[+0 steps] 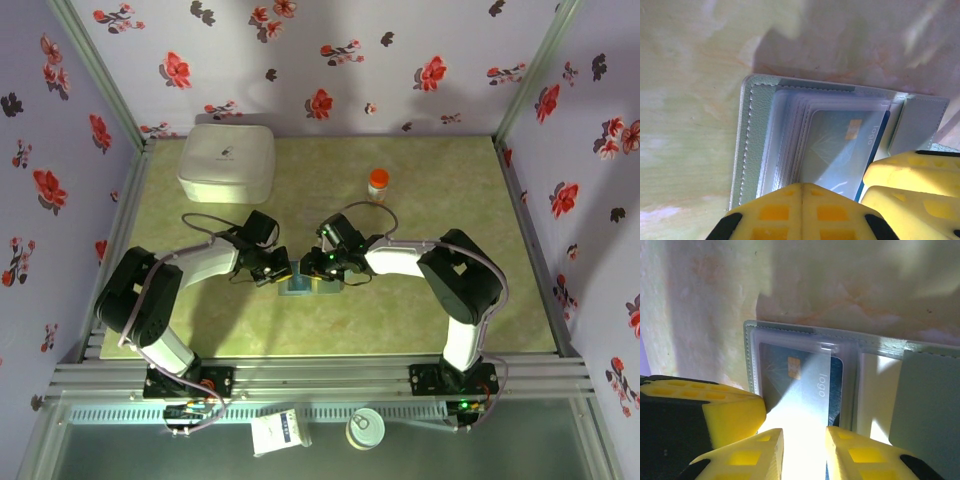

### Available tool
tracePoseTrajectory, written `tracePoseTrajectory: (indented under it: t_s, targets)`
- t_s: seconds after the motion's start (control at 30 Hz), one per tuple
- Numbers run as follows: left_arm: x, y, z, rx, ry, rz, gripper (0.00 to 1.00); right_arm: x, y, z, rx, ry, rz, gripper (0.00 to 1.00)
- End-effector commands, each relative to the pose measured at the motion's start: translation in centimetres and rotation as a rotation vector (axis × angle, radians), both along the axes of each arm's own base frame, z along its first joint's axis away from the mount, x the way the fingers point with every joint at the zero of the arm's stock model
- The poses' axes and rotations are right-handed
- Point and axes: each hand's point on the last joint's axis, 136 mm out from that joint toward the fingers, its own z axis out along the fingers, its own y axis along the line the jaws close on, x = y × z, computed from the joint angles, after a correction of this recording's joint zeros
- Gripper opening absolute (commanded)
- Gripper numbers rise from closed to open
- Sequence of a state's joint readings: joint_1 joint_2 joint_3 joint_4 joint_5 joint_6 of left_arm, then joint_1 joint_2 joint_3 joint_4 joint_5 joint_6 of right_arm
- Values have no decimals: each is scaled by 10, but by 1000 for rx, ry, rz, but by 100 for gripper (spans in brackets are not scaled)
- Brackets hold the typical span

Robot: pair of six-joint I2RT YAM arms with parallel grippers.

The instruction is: Take the credit cards out of the card holder

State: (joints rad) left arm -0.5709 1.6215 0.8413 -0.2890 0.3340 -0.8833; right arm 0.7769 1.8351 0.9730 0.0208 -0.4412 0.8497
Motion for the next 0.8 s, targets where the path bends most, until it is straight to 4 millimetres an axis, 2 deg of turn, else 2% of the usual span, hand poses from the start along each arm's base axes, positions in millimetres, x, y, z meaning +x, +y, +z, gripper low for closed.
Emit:
tracePoseTrajectory:
  t_s: [0.0,0.3,0.43,0.77]
  targets:
    - [-8,14,-10,67,30,2,3,-4,-12,-8,-82,14,-21,28]
    - [-8,14,-3,65,18,5,3,0,-15,18,-80,-40,-21,28]
    - [-6,14,2,61,7,6,4,0,-10,26,-45,-59,-2,29]
    - [-5,14,7,72,-12,4,6,-8,9,25,46,-63,90,30]
